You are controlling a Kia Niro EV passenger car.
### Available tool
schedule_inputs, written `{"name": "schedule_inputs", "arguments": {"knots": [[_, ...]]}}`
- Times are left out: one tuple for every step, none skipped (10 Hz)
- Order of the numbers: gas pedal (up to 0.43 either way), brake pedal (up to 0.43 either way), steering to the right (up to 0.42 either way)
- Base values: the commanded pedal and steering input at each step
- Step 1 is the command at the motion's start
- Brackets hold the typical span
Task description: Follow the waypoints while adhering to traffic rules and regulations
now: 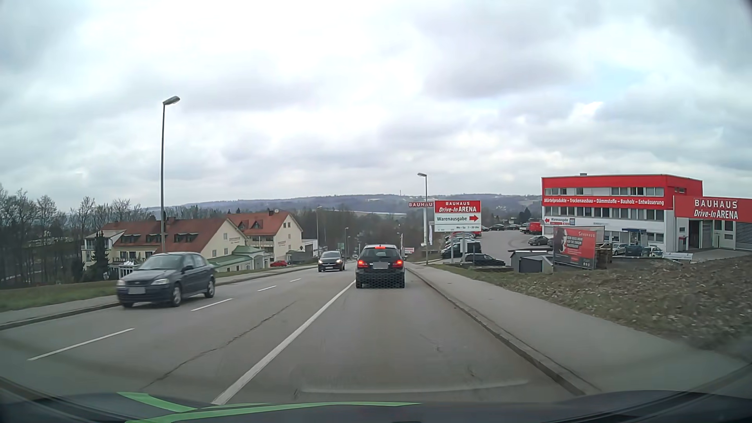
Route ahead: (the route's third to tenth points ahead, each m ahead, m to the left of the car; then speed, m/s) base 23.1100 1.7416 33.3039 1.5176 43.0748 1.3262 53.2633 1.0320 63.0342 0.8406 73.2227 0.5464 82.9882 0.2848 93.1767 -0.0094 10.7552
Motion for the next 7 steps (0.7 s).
{"name": "schedule_inputs", "arguments": {"knots": [[0.000,0.000,0.010],[0.000,0.000,0.006],[0.000,0.000,0.005],[0.000,0.000,0.004],[0.000,0.000,0.004],[0.000,0.000,0.004],[0.000,0.000,0.004]]}}
